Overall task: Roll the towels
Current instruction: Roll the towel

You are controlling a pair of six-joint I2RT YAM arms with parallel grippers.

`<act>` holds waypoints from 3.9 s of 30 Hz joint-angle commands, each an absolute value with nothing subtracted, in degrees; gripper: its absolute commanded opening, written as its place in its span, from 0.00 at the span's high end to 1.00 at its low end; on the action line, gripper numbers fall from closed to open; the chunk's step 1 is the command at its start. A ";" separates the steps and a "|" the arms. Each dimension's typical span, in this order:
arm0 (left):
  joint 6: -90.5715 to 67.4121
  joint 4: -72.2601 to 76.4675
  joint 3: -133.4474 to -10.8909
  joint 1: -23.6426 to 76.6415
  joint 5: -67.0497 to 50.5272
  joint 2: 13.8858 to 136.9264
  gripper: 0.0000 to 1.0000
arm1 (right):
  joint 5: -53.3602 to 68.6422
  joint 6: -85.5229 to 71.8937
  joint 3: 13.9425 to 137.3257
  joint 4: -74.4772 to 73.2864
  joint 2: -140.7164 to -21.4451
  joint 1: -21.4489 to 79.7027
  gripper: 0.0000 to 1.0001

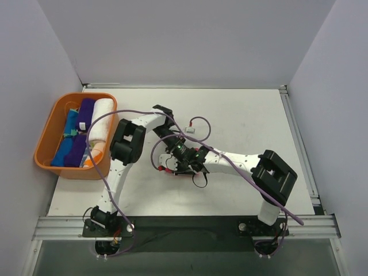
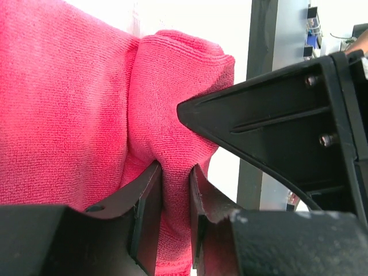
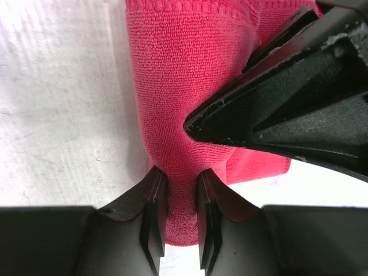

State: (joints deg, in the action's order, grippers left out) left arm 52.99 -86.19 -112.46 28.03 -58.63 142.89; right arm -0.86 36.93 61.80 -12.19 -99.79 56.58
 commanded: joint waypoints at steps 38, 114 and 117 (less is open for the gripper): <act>48.42 -40.87 -62.35 11.84 -45.21 75.18 0.39 | 57.30 33.31 100.10 -67.85 -141.40 34.89 1.00; 21.80 -42.10 -74.53 29.45 -38.84 119.26 0.90 | 59.67 -5.09 77.61 -29.36 -110.74 15.73 0.47; 20.66 -42.45 -75.14 28.13 -41.12 120.67 0.90 | 61.08 -5.36 75.95 -26.47 -110.48 17.66 0.46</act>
State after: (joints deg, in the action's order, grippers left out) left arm 21.06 -38.85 -77.03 29.76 -48.45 114.98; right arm 57.74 -3.51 77.36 -30.17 -111.53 16.36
